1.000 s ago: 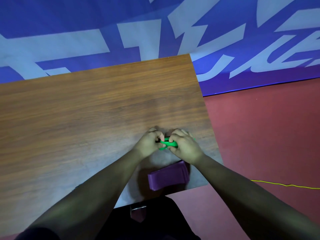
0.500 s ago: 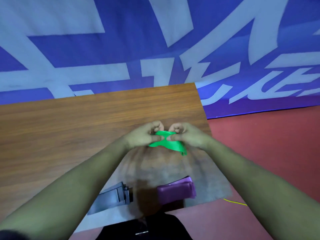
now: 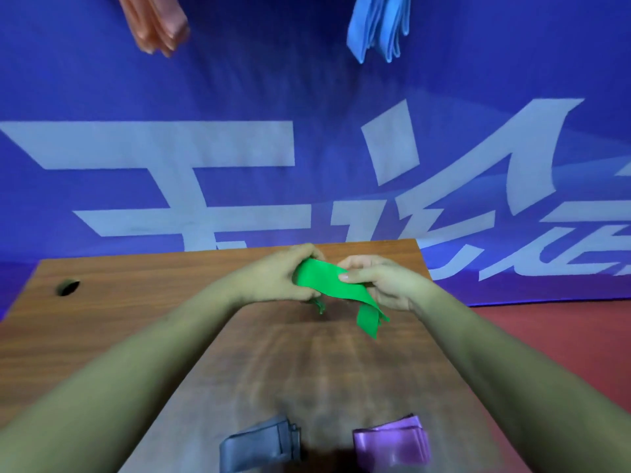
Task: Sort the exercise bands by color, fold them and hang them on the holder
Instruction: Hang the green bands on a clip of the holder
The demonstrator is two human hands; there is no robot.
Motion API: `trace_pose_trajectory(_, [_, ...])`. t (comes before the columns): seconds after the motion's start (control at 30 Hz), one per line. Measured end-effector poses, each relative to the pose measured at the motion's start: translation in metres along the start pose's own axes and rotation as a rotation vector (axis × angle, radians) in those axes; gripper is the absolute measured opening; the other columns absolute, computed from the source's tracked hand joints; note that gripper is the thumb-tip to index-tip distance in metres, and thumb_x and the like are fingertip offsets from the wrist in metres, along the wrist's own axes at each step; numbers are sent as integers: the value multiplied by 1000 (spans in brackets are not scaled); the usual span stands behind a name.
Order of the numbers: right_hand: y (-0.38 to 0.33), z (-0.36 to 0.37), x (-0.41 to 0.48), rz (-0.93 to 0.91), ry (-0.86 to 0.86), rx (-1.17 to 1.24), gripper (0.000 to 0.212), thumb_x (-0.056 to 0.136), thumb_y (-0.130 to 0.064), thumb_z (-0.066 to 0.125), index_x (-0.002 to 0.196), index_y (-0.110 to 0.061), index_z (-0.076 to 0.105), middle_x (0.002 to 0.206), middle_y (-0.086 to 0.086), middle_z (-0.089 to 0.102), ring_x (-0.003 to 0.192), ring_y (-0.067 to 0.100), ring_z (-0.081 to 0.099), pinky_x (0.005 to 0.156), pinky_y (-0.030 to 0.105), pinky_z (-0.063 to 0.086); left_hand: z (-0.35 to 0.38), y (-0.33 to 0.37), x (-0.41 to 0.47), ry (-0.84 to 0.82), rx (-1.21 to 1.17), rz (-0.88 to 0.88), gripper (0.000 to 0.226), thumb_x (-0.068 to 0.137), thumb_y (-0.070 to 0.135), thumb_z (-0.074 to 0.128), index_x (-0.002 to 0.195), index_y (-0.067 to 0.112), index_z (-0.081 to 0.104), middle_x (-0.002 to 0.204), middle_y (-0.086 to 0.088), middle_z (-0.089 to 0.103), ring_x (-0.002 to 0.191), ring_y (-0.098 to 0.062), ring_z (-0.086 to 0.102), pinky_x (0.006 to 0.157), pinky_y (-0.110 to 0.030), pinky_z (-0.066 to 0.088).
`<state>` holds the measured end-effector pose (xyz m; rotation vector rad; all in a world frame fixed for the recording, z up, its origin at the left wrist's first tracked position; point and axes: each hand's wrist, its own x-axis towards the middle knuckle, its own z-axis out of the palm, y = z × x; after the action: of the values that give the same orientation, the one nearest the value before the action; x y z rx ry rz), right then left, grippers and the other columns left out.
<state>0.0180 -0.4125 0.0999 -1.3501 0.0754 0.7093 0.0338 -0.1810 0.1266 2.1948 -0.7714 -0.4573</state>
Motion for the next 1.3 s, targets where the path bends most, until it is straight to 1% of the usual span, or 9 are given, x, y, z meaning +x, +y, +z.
trace_pose_trajectory(0.13, [-30, 35, -1, -92, -64, -148, 31, 78, -12, 68, 107, -8, 63, 93, 11, 69, 86, 21, 65, 81, 31, 52, -40, 16, -18, 97, -89, 20, 42, 73, 37, 76, 109, 23, 59, 96, 2, 69, 90, -20, 64, 86, -40, 52])
trace_pose_trajectory(0.23, [-56, 65, -2, -218, -29, -193, 46, 71, -29, 73, 109, -5, 62, 103, 14, 62, 103, 24, 55, 101, 40, 40, -68, 30, -30, 132, -55, 36, 40, 74, 41, 74, 108, 26, 59, 93, 8, 68, 90, -13, 63, 89, -40, 50])
trace_pose_trajectory(0.4, [-97, 110, -8, -437, -17, -150, 35, 81, -17, 66, 112, -5, 57, 89, 5, 66, 85, 16, 62, 86, 26, 43, -115, 52, -45, 196, -84, 62, 41, 72, 45, 72, 108, 29, 60, 96, 5, 68, 93, -18, 64, 90, -42, 51])
trace_pose_trajectory(0.5, [-123, 130, -18, -533, 19, -247, 52, 79, -15, 67, 126, -7, 47, 81, 4, 58, 66, 2, 58, 68, 12, 44, -139, 58, -52, 212, -141, 72, 37, 77, 36, 73, 108, 24, 59, 96, -7, 67, 88, -23, 63, 87, -44, 51])
trace_pose_trajectory(0.6, [-142, 146, -23, -610, 119, -600, 62, 71, -28, 82, 120, -27, 44, 96, 13, 61, 83, 24, 60, 81, 34, 50, -159, 67, -59, 248, -213, 92, 46, 70, 39, 75, 107, 20, 56, 86, -3, 63, 79, -16, 56, 77, -41, 46])
trace_pose_trajectory(0.73, [-169, 164, -28, -768, 251, -778, 31, 80, -21, 69, 101, -29, 48, 93, -2, 60, 76, 21, 54, 72, 42, 50, -186, 87, -66, 319, -238, 120, 55, 68, 44, 76, 108, 18, 49, 84, 1, 62, 80, -17, 57, 77, -38, 44])
trace_pose_trajectory(0.93, [-216, 176, -44, -926, 421, -827, 19, 82, -9, 58, 90, -26, 62, 79, 2, 67, 66, 19, 51, 65, 32, 43, -217, 120, -78, 433, 272, 218, 49, 79, 36, 74, 110, 29, 36, 87, 2, 53, 77, -20, 51, 73, -42, 48])
trace_pose_trajectory(1.07, [-237, 182, -51, -989, 463, -811, 19, 82, -11, 58, 90, -28, 64, 78, 0, 67, 64, 16, 51, 63, 33, 43, -233, 134, -80, 490, 230, 299, 40, 79, 22, 70, 103, 28, 38, 86, 2, 53, 73, -11, 46, 67, -31, 44])
trace_pose_trajectory(1.3, [-277, 190, -55, -1156, 647, -730, 20, 79, -14, 57, 88, -31, 65, 95, -7, 66, 79, 9, 62, 71, 26, 46, -247, 160, -55, 723, -23, 350, 19, 79, 29, 63, 91, 23, 49, 84, -8, 61, 72, -26, 52, 67, -41, 45])
